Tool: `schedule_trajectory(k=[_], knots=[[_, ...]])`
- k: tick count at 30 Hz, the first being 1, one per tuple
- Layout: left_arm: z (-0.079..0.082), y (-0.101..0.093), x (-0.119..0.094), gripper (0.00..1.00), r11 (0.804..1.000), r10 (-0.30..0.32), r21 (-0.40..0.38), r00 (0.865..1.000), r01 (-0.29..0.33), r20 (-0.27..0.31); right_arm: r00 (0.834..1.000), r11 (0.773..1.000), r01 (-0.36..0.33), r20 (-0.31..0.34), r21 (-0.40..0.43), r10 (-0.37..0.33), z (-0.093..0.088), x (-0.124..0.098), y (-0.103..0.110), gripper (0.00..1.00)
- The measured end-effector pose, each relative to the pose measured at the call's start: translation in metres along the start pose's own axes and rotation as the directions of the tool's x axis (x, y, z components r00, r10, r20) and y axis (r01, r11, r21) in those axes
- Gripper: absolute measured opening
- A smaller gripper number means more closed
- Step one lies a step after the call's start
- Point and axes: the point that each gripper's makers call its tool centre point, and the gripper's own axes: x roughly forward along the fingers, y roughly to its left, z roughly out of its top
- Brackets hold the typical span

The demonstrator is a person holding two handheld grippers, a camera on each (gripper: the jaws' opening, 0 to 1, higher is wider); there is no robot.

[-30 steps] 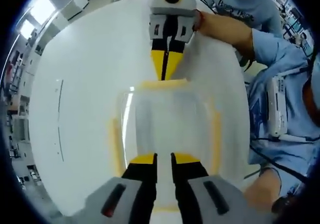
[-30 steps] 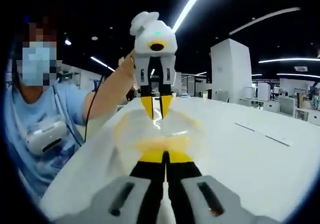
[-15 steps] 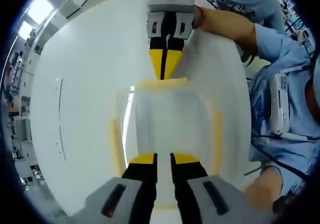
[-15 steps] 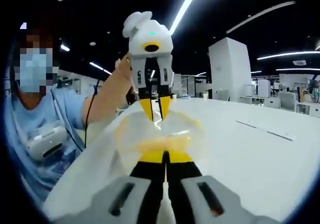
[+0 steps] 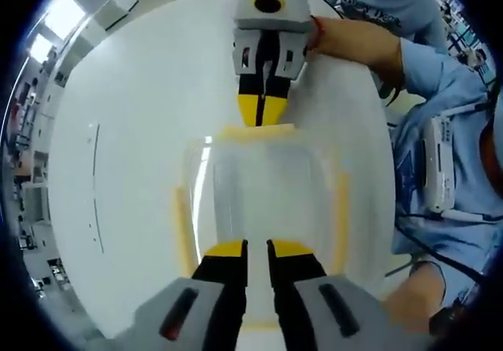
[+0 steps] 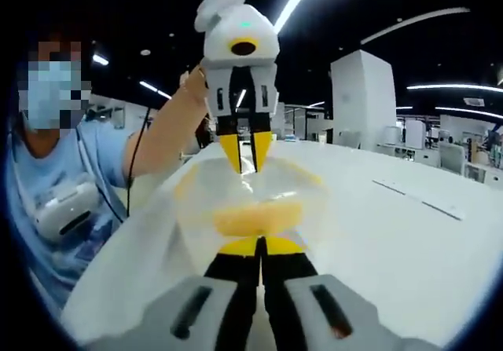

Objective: Snap each plastic latch of the storage box into its locked position after aligning the lid with the box until every specified latch is closed and the lid sits flush.

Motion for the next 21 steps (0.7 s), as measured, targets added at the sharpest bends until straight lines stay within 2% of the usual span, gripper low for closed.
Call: schedule_trajectory(k=[7,11,14,16,21], knots=[[-0.001,0.0,-0.001,0.1,1.0,-0.008,-0.002,1.0,0.008,0.004,1.0,1.0,0.001,-0.014,0.01,0.0,-0.001,0.002,0.002,0.0],[-0.001,-0.001,-0.001,0.09,1.0,-0.014,-0.015,1.0,0.014,0.007,1.0,1.0,0.002,-0.025,-0.016,-0.003,-0.001,0.001,0.003,0.0],[-0.001,-0.001,0.0,0.09,1.0,-0.011,-0.024,1.0,0.011,-0.01,1.0,1.0,-0.001,-0.03,-0.005,0.001,-0.002,0.0,-0.001,0.0],[-0.001,-0.001,0.0,0.09,1.0,-0.008,-0.026,1.0,0.008,-0.018,0.994,0.997,0.074,-0.076,-0.011,-0.075,-0.008,0.0,-0.013,0.0],[-0.002,-0.001,-0.001,0.09,0.999,-0.014,-0.031,1.0,0.014,-0.016,0.977,0.986,0.164,-0.139,-0.002,-0.163,-0.024,-0.008,-0.034,0.0]])
